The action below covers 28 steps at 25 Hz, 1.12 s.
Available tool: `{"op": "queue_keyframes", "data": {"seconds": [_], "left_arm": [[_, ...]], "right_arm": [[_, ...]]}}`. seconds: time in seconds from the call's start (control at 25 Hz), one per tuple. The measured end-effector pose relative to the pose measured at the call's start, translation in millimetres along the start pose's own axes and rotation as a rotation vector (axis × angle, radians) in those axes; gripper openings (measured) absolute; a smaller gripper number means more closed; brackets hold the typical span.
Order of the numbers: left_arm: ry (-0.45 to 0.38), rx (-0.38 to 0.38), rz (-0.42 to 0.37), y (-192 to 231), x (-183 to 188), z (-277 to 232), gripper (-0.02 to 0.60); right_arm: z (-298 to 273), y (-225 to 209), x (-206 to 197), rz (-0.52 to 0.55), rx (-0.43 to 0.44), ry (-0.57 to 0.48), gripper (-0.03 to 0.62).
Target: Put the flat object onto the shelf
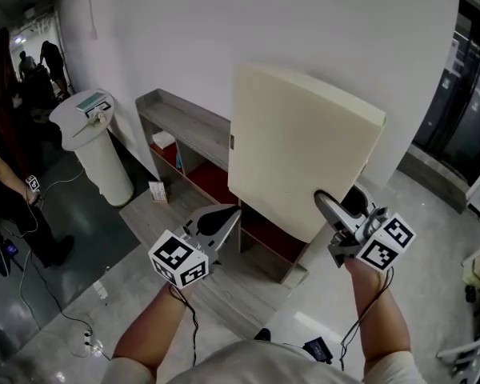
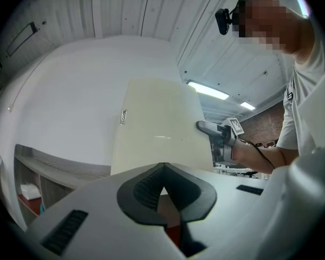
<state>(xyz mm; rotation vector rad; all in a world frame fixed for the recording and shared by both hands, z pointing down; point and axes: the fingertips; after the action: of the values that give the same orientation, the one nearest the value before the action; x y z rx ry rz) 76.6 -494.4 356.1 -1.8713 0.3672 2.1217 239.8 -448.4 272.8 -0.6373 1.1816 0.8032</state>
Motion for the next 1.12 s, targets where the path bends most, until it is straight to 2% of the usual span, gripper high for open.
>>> {"op": "queue_keyframes", "data": {"seconds": [0.44,0.64,1.12], "left_arm": [[0.011,0.016,-0.033,27,2,-40,0.015],[0.019,0.014,-0.034,34,-1,-58,0.015],[0.047,0.008,-0.034,40,-16,-83,0.015]], "right_arm": [[-26,-46,13,0.059,0.009,0.016,0.287],[-31,-70,5,0.043,-0.004,0.025,0.287],[-26,-93,-18,0.014,-0.016,0.021,0.288]]}}
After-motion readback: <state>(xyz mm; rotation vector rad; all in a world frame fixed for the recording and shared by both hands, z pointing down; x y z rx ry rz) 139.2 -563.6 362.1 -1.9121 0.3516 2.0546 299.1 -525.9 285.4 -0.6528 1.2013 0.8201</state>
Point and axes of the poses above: the fingertips, and each gripper's own axes: z backward along the fingers, y to its left, x out of its top, and after that the axes turned 3 degrees about z, right-handed
